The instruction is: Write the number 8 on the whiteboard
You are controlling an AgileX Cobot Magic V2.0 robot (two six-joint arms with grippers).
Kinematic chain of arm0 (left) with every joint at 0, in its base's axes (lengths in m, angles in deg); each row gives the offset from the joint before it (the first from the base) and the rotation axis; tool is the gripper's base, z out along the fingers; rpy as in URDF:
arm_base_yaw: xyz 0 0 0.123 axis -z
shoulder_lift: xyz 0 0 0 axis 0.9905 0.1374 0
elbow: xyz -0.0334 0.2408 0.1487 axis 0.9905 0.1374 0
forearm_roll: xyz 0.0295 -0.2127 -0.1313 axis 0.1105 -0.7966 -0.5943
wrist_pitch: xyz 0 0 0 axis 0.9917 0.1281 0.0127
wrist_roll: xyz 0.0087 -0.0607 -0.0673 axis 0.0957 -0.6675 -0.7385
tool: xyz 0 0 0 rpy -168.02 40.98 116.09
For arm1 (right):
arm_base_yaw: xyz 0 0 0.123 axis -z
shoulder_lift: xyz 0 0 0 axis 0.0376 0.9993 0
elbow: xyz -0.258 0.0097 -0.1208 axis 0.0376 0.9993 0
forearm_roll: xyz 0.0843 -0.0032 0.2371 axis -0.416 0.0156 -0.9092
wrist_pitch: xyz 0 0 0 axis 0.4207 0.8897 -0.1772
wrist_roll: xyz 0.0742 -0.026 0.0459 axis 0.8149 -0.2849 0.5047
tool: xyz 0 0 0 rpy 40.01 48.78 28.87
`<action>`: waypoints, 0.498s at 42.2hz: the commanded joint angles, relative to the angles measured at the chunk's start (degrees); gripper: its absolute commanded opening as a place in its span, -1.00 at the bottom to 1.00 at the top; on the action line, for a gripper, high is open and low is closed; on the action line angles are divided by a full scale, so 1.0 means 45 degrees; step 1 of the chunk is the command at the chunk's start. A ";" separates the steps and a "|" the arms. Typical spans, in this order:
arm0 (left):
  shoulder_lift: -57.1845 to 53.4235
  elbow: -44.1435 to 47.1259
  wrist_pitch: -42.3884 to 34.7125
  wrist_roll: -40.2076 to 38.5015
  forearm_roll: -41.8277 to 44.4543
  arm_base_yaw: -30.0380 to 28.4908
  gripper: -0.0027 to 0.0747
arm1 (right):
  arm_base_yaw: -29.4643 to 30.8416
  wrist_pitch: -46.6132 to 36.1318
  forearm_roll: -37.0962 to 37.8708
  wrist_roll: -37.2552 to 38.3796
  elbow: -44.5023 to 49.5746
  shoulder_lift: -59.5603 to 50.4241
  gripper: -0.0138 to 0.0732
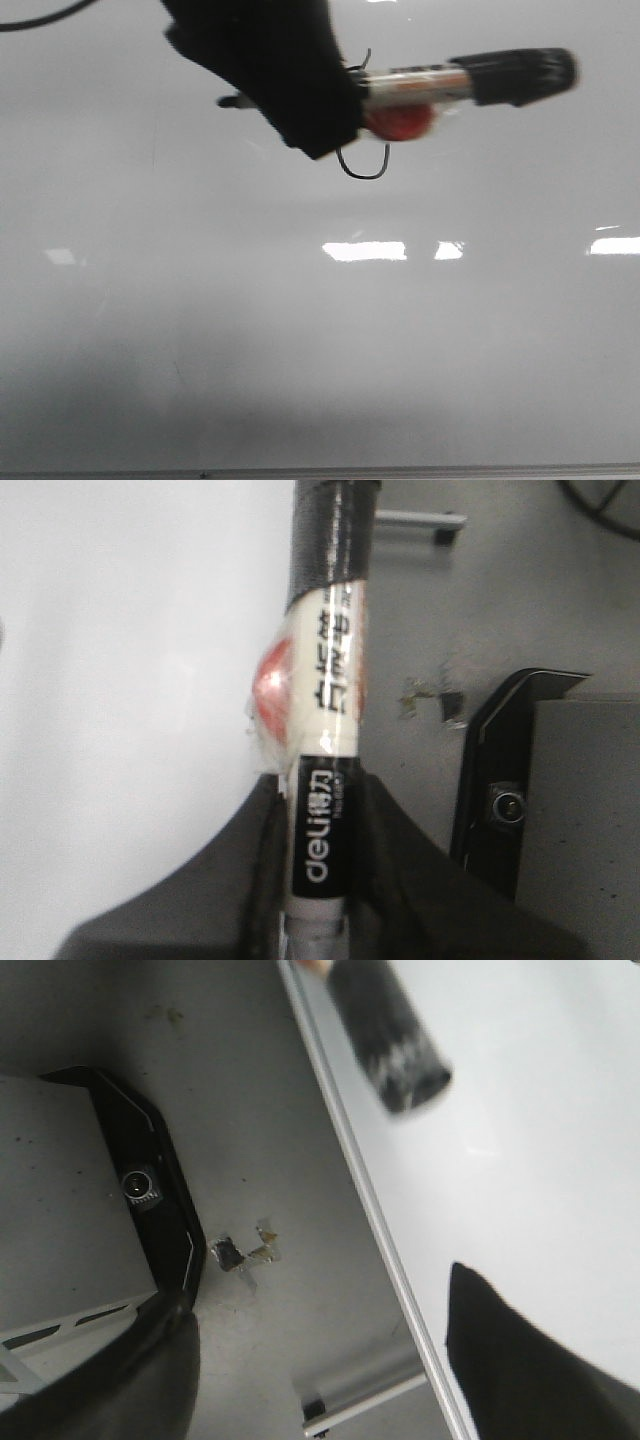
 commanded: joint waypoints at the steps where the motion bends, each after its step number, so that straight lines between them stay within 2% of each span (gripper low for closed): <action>1: -0.1017 -0.0408 -0.0040 -0.3772 0.2731 0.0010 -0.96 | 0.0041 -0.0390 0.0831 0.1726 -0.0383 -0.0586 0.51; 7: -0.1848 -0.0149 0.0816 -0.7646 0.5231 -0.1085 -0.96 | 0.0041 -0.0645 0.1234 0.4381 -0.0383 -0.1227 0.42; 12: -0.2926 0.0825 0.0294 -0.8962 0.5485 -0.2856 -0.96 | 0.0041 -0.1156 0.1803 0.7173 -0.0383 -0.2010 0.33; 16: -0.3758 0.1901 -0.0798 -0.9893 0.5485 -0.4682 -0.96 | 0.0041 -0.1626 0.2528 0.9038 -0.0383 -0.2432 0.29; 21: -0.4154 0.2972 -0.2093 -1.0914 0.5462 -0.6445 -0.96 | 0.0041 -0.2376 0.2618 0.9388 -0.0383 -0.2503 0.26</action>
